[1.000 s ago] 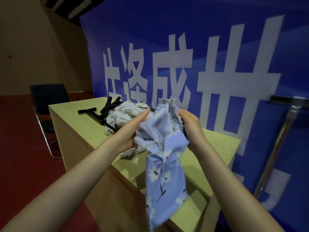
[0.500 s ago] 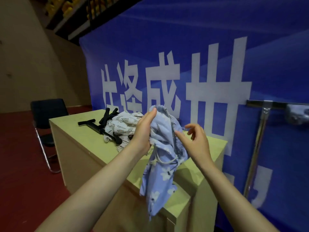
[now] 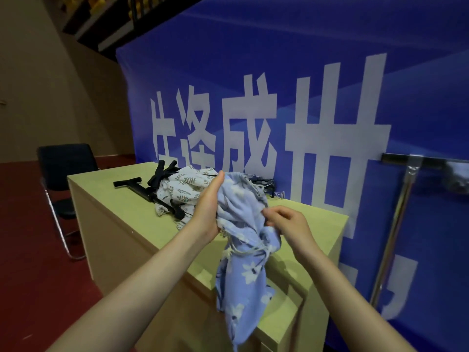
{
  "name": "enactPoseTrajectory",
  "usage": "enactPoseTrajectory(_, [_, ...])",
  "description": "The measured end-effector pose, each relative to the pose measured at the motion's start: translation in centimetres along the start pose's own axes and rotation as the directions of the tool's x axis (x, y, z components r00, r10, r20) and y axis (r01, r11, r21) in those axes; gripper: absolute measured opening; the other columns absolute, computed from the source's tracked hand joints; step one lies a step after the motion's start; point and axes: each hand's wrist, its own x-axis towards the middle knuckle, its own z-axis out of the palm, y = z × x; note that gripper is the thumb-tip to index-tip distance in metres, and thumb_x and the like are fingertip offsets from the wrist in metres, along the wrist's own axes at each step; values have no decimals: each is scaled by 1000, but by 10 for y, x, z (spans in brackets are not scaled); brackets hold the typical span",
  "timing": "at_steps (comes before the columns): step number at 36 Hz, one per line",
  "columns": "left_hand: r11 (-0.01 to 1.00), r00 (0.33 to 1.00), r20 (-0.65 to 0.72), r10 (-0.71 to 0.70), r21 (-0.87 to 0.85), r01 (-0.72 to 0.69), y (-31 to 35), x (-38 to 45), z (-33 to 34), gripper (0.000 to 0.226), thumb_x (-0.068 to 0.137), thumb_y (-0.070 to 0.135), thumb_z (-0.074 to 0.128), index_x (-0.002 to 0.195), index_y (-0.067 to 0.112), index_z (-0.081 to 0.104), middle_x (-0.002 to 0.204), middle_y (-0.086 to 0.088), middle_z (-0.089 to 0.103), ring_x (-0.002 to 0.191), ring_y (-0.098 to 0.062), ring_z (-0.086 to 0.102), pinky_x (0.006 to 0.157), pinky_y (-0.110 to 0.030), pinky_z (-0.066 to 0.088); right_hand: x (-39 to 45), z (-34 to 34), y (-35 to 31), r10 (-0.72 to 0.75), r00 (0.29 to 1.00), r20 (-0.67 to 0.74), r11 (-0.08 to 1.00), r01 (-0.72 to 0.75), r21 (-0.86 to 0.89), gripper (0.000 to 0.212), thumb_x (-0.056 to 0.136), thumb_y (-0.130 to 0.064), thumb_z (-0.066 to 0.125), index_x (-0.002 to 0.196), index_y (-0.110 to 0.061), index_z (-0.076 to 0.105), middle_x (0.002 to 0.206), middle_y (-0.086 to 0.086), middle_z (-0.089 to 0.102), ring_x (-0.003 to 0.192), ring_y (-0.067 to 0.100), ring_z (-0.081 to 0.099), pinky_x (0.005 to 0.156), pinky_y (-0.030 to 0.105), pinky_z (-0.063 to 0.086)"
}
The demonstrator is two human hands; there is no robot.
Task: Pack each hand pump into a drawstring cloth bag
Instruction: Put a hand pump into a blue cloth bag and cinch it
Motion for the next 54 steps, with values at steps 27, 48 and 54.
enactPoseTrajectory(27, [370, 893, 235, 385, 847, -382, 2, 19, -51, 48, 86, 54, 51, 56, 22, 33, 51, 4, 28, 50, -17, 29, 55, -30, 22, 17, -43, -36, 348, 932, 101, 873, -362, 327, 24, 92, -13, 51, 68, -13, 51, 52, -2, 38, 43, 9, 30, 39, 19, 21])
enactPoseTrajectory(48, [990, 993, 12, -115, -86, 115, 26, 24, -29, 24, 101, 19, 44, 99, 5, 63, 91, -9, 64, 78, -15, 59, 77, -29, 51, 19, -47, -62, 256, 919, 300, 954, -291, 75, 26, 97, -22, 52, 98, -2, 69, 81, 11, 68, 72, 22, 62, 60, 27, 50])
enactPoseTrajectory(54, [900, 979, 53, -196, -386, 201, 33, 2, -22, 23, 86, 13, 52, 100, -3, 61, 88, -18, 66, 87, -27, 61, 62, -37, 60, 18, -36, -8, 236, 963, 133, 961, -251, 112, 31, 97, -27, 54, 112, -3, 68, 106, 15, 71, 95, 25, 66, 85, 38, 55])
